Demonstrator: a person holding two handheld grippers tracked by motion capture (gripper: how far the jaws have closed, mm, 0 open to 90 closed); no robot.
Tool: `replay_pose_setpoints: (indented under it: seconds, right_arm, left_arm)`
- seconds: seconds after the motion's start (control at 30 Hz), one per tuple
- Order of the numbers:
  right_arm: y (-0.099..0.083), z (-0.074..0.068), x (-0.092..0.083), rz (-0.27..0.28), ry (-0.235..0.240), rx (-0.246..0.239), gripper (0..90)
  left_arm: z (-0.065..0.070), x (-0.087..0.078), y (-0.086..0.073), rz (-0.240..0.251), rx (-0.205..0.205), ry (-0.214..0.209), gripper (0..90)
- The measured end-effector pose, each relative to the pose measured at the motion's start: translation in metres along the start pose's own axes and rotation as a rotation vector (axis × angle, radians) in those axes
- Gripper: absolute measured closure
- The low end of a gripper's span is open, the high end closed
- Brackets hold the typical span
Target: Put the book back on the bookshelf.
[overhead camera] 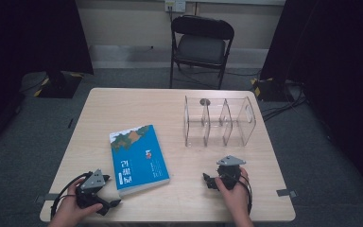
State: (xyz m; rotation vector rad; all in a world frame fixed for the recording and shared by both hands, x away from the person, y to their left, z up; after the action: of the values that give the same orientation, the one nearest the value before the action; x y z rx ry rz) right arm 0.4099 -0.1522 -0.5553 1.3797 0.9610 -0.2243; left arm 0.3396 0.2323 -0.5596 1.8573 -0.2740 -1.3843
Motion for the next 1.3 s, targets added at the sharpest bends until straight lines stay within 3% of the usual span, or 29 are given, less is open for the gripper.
replay_pose_setpoints:
  seconds: [0.03, 0.13, 0.23, 0.37, 0.4, 0.43, 0.47, 0.5, 0.57, 0.6, 0.77, 0.8, 0.83, 0.87, 0.93, 0.97, 1.1, 1.17, 1.2, 1.27, 1.3]
  right_arm:
    - [0.0, 0.0, 0.0, 0.0, 0.003, -0.002, 11.7]
    - [0.001, 0.0, 0.002, -0.002, 0.007, -0.004, 11.7]
    - [0.002, 0.0, 0.002, 0.0, 0.009, -0.007, 11.7]
    - [0.002, 0.0, 0.002, -0.002, 0.012, -0.008, 11.7]
    - [0.002, 0.0, 0.002, -0.002, 0.012, -0.01, 11.7]
    - [0.002, -0.001, 0.003, -0.003, 0.01, -0.007, 11.7]
    - [0.003, -0.001, 0.003, -0.003, 0.003, -0.001, 11.6]
    - [0.003, -0.003, 0.003, 0.0, 0.003, -0.002, 11.7]
    - [0.003, -0.006, 0.004, -0.007, 0.005, -0.006, 12.3]
    - [0.003, -0.008, 0.004, -0.009, 0.01, -0.016, 12.4]
    - [0.004, -0.017, 0.005, -0.018, 0.033, -0.034, 12.9]
    - [0.004, -0.018, 0.005, -0.017, 0.039, -0.04, 12.9]
    - [0.004, -0.019, 0.006, -0.015, 0.044, -0.041, 12.9]
    - [0.004, -0.021, 0.006, -0.012, 0.049, -0.047, 12.9]
    - [0.004, -0.023, 0.007, -0.01, 0.053, -0.05, 12.8]
    - [0.004, -0.026, 0.007, -0.015, 0.061, -0.058, 12.9]
    - [0.005, -0.036, 0.009, -0.034, 0.083, -0.097, 13.0]
    - [0.005, -0.042, 0.01, -0.04, 0.103, -0.109, 13.0]
    - [0.005, -0.045, 0.011, -0.041, 0.116, -0.111, 12.8]
    - [0.006, -0.05, 0.012, -0.04, 0.121, -0.119, 12.9]
    - [0.006, -0.052, 0.012, -0.038, 0.128, -0.117, 12.9]
  left_arm:
    - [0.001, 0.001, 0.002, 0.02, -0.023, 0.005, 0.0]
    - [-0.004, 0.0, 0.001, -0.006, 0.029, 0.021, 0.0]
    - [0.0, 0.002, 0.003, 0.017, -0.023, 0.009, 0.0]
    - [-0.002, 0.002, 0.003, 0.0, -0.001, 0.021, 0.0]
    - [-0.002, 0.001, 0.002, -0.012, -0.005, 0.02, 0.0]
    - [0.0, 0.002, 0.004, 0.003, -0.039, 0.028, 0.1]
    - [-0.001, 0.002, 0.004, -0.013, -0.034, 0.026, 0.1]
    - [0.001, 0.003, 0.006, 0.003, -0.066, 0.033, 0.3]
    - [0.0, 0.002, 0.005, -0.041, -0.043, 0.045, 1.3]
    - [0.001, 0.004, 0.007, -0.016, -0.073, 0.04, 1.3]
    - [-0.001, 0.004, 0.007, -0.042, -0.052, 0.042, 1.4]
    - [0.0, 0.006, 0.009, -0.032, -0.08, 0.045, 1.2]
    - [-0.001, 0.005, 0.008, -0.05, -0.056, 0.042, 1.2]
    - [-0.001, 0.007, 0.01, -0.04, -0.074, 0.047, 1.0]
    - [-0.002, 0.007, 0.009, -0.058, -0.057, 0.043, 0.1]
    - [-0.001, 0.009, 0.011, -0.039, -0.078, 0.05, 0.0]
    - [-0.002, 0.009, 0.012, -0.066, -0.057, 0.043, 0.1]
    - [-0.002, 0.01, 0.013, -0.064, -0.08, 0.051, 0.0]
    - [-0.003, 0.009, 0.012, -0.079, -0.063, 0.052, 0.0]
    - [-0.002, 0.01, 0.013, -0.079, -0.074, 0.059, 0.0]
    - [-0.002, 0.013, 0.015, -0.043, -0.104, 0.08, 0.0]
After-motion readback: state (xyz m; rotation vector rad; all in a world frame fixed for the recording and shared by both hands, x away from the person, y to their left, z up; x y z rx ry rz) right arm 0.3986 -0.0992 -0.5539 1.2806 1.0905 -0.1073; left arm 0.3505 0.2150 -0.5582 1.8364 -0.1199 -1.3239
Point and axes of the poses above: each handheld gripper's, and its own axes: x roughly forward along the jaws, y roughly out of its top, z roughly to its right, the point moved 8 cm from there along x, roughly forward along the jaws, and after that the axes turned 9 degrees about x, right-handed, at the moved point
